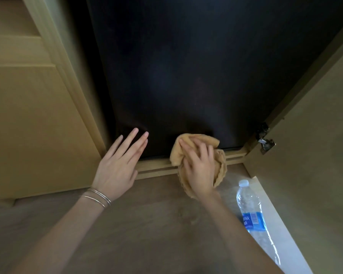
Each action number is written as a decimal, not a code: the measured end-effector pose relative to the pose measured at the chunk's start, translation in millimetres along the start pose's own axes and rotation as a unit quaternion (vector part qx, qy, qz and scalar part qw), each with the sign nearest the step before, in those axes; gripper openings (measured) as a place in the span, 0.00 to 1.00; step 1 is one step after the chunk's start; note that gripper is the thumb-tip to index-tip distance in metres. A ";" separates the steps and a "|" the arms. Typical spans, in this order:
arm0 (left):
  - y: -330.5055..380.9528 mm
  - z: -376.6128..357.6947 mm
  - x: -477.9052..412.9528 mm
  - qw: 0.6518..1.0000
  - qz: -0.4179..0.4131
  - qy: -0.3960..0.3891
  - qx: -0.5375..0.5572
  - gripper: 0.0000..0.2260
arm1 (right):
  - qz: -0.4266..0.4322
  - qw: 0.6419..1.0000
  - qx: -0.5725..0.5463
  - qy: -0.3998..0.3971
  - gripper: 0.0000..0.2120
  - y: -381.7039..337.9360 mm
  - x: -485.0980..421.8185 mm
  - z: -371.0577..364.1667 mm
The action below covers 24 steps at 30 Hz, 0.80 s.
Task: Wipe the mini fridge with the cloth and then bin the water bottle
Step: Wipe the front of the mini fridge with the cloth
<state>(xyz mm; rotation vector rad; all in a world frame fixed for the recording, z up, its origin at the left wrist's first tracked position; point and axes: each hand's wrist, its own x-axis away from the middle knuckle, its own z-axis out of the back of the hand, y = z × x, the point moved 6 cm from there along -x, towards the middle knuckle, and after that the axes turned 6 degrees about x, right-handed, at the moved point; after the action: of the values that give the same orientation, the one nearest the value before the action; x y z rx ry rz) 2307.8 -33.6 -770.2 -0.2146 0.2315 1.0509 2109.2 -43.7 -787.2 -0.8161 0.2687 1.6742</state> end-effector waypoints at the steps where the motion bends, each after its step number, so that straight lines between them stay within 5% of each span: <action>1: 0.9 -1.3 0.7 1.000 0.002 -0.002 0.004 0.38 | -0.008 1.000 0.008 -0.011 0.20 0.3 -4.0 -6.2; 12: 12.2 -8.1 24.1 0.995 0.013 -0.070 0.068 0.39 | 0.045 0.944 0.071 -0.320 0.17 -4.3 65.8 -32.9; 18: 25.1 75.3 24.7 0.989 0.028 -0.101 0.104 0.28 | -0.020 0.967 0.028 -0.254 0.21 -22.9 25.6 101.8; 24: 37.6 236.2 5.1 0.989 0.030 -0.066 0.132 0.24 | -0.004 0.975 0.006 -0.220 0.18 -67.9 -69.8 248.0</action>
<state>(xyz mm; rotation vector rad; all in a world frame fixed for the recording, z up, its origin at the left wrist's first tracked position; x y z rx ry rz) 2297.6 55.8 -548.5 0.1024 0.2557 1.0787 2085.2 65.3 -545.4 -0.4170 -0.0334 1.7934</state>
